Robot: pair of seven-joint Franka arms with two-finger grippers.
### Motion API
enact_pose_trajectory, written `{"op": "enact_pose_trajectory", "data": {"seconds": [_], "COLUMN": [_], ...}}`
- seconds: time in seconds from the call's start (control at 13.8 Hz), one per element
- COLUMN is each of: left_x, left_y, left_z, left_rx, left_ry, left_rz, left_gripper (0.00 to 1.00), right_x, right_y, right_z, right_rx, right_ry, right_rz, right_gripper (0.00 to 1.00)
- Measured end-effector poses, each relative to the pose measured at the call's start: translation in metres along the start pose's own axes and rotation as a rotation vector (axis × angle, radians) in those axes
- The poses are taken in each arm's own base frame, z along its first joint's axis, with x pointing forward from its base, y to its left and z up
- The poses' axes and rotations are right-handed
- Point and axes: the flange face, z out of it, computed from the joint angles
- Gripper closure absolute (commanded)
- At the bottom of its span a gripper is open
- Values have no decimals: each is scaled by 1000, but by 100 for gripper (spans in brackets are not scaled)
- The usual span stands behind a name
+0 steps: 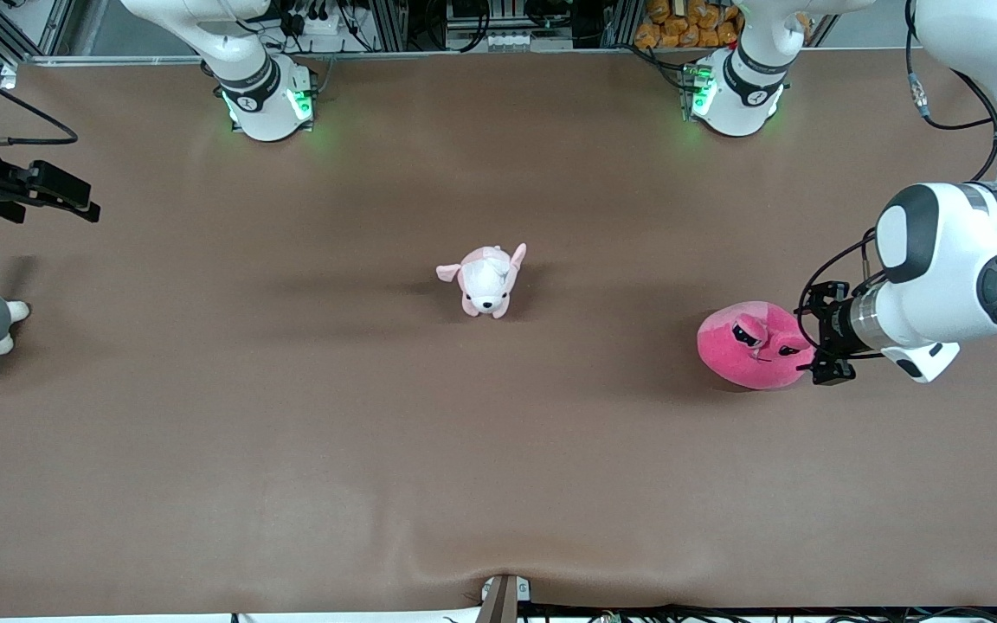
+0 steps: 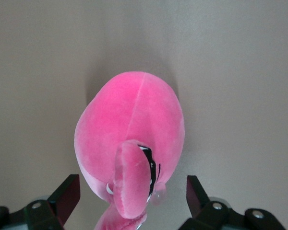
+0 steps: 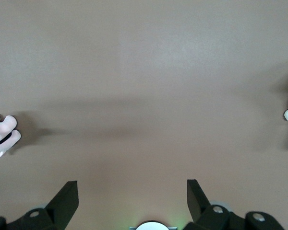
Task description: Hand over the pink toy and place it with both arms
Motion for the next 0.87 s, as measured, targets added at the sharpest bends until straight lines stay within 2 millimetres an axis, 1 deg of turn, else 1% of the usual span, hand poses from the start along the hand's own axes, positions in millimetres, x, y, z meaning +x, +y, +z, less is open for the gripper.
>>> {"op": "enact_pose_trajectory", "data": {"seconds": [0.22,0.43,0.58,0.65,0.72,0.87], "left_x": [-2,0,0,0,0,0], "left_y": [0,-1,-1,-1,-1,-2], "left_z": [0,-3,-7,-7,-7,-7], "left_rx": [1,-5,-11,-12,-11,-10], "left_ry": [0,-1,-1,-1,-1,-1], "left_rz": [2,0,-1,-1,0,0], "left_gripper": [29,41,46,54,66,71], "right_x": [0,1,3,4,6,10], "right_y": [0,-1,-1,-1,-1,-1], "right_z": [0,-1,-1,-1,0,3], "right_rx": [0,0,0,0,0,0], "right_ry": [0,9,22,26,32,31], "right_rz": [-1,-2,-2,-1,0,0], "right_gripper": [0,0,0,0,0,0]}}
